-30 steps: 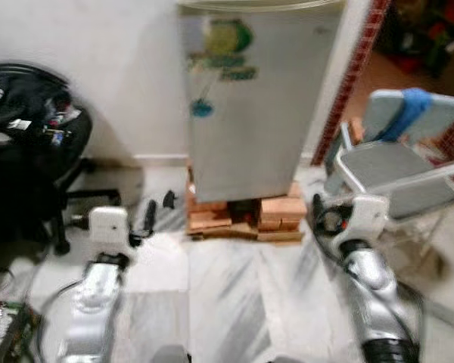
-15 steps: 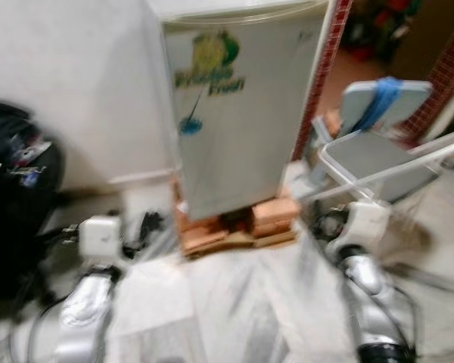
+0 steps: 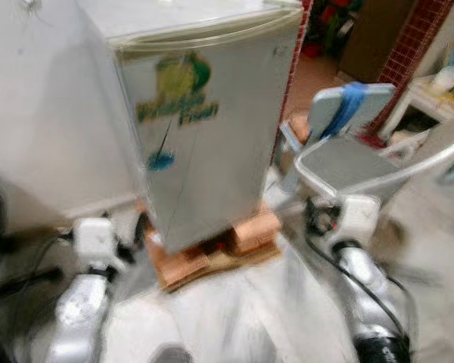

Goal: Restocking fridge

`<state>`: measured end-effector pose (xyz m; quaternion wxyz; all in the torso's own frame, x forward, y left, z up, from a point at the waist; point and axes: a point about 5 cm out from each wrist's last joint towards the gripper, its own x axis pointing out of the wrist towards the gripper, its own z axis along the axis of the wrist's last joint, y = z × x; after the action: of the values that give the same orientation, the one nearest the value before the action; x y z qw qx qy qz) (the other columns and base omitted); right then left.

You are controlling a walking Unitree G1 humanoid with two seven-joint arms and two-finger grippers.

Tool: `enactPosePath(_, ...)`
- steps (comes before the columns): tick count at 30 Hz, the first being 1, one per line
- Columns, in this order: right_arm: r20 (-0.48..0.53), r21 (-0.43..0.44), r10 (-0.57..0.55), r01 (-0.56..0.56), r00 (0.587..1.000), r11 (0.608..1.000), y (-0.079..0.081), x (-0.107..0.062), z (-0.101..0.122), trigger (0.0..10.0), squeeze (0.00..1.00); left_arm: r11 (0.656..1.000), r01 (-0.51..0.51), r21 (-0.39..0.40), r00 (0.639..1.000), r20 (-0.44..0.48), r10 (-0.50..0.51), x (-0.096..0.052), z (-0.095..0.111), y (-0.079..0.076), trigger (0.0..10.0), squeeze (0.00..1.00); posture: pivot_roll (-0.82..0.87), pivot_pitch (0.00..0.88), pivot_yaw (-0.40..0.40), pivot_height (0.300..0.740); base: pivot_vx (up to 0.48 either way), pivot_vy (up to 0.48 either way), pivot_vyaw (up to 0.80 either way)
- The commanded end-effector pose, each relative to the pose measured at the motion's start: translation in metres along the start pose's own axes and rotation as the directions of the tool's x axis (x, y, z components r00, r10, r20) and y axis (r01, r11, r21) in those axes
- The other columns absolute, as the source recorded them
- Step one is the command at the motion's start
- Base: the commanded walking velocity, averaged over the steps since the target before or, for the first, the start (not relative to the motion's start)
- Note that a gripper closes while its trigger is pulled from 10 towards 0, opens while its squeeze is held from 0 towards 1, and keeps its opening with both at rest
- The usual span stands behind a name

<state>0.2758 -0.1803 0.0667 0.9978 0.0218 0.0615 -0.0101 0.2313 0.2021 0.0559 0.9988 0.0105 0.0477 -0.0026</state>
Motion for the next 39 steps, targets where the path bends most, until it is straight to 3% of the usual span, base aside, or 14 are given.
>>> enactPosePath(1,-0.004,-0.014,-0.045,0.045,0.999,0.999,-0.014,-0.0013,-0.0003,10.0,0.0,0.999,0.035,-0.014,0.999,0.012,-0.035,0.0039,0.0029,-0.0117,10.0,0.0,0.12,0.0,-0.016,0.74,0.0,0.45,-0.69)
enactPosePath(8,-0.005,-0.019,-0.047,0.047,0.999,0.999,-0.0148,0.0004,-0.0009,10.0,0.0,0.999,0.04,-0.015,0.999,0.008,-0.04,0.0053,0.0026,-0.013,10.0,0.0,0.12,0.0,-0.016,0.74,0.0,0.475,-0.47)
enactPosePath(24,-0.006,-0.017,-0.054,0.054,0.999,0.998,-0.014,0.003,-0.0018,10.0,0.0,0.998,0.061,-0.019,0.998,-0.023,-0.062,0.0042,-0.0008,-0.0167,10.0,0.0,0.13,0.0,-0.01,0.74,0.0,0.48,0.0)
enactPosePath(39,-0.004,-0.022,-0.047,0.047,0.999,0.999,-0.0117,0.0077,-0.0006,10.0,0.0,0.998,0.066,-0.001,0.998,-0.025,-0.066,0.0001,-0.0027,-0.0169,10.0,0.0,0.13,0.0,-0.018,0.74,0.0,0.449,-0.75)
